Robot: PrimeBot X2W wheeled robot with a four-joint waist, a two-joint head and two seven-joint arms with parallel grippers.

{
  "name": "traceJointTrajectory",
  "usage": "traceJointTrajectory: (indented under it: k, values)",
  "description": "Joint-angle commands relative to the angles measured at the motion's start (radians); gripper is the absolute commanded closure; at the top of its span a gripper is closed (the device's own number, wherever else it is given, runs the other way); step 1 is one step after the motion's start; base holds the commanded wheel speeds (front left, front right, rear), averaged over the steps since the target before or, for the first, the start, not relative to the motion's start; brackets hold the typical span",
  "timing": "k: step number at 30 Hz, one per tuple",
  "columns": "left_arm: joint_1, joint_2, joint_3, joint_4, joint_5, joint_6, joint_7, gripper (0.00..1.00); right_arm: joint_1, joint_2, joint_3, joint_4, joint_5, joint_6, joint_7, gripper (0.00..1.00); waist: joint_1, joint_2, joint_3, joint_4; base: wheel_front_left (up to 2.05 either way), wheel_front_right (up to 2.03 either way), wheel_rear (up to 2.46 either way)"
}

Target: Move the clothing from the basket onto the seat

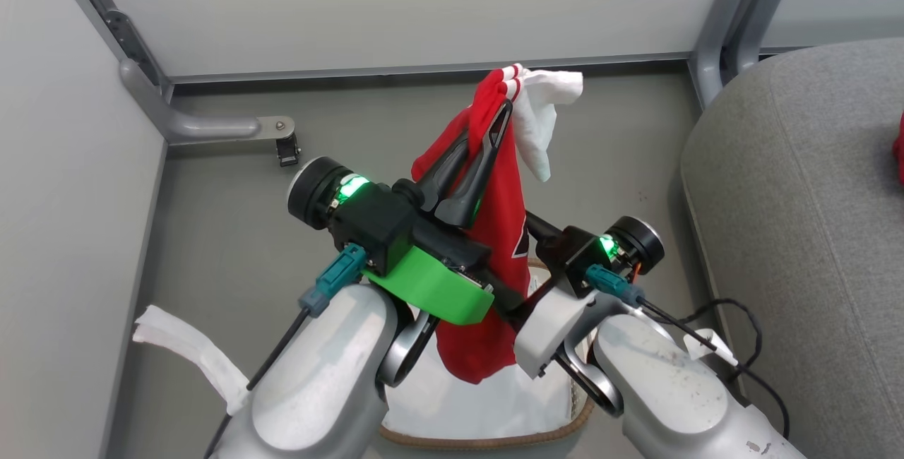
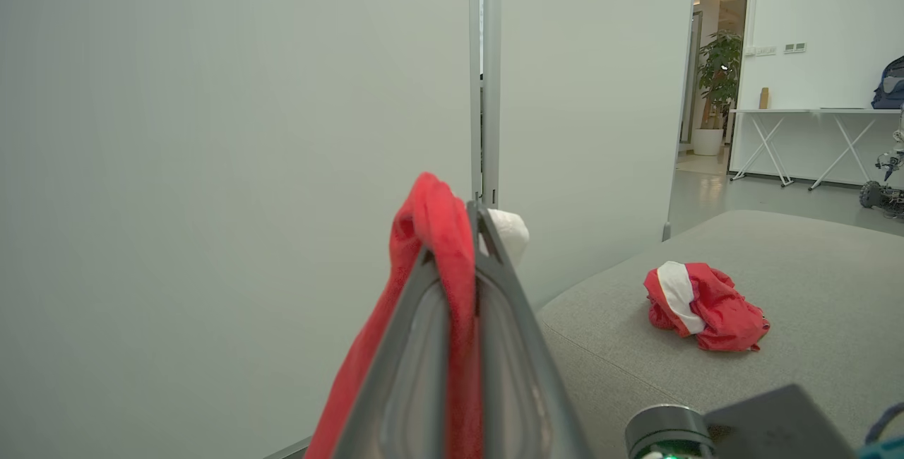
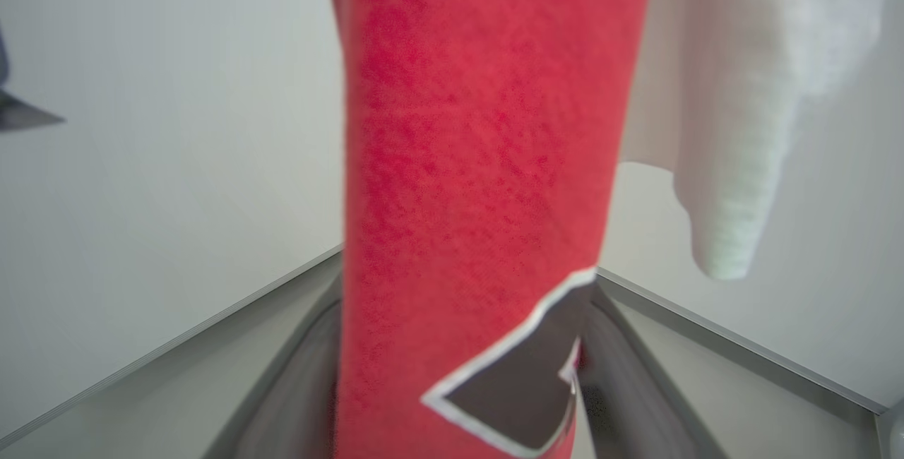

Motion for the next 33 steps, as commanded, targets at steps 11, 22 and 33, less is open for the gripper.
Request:
traceJointTrajectory:
  k: [11,22,33]
  values:
    - [-0.017,0.001,0.025,0.003,0.011,0.009,-0.003,1.00,0.047,-0.004,-0.014,0.019,0.001,-0.001,-0.002,1.00,0.0000,0.0000,0.017,-0.025,0.00,0.00,0.00]
    - [-0.014,0.001,0.039,0.055,0.023,0.016,-0.001,0.00,0.044,-0.005,-0.031,-0.025,0.028,-0.001,-0.002,1.00,0.0000,0.0000,0.042,-0.096,0.00,0.00,0.00]
    - [-0.021,0.002,0.073,0.107,0.062,0.002,-0.001,0.00,0.056,-0.004,-0.075,-0.083,0.037,-0.001,-0.002,1.00,0.0000,0.0000,0.085,-0.278,0.00,0.00,0.00]
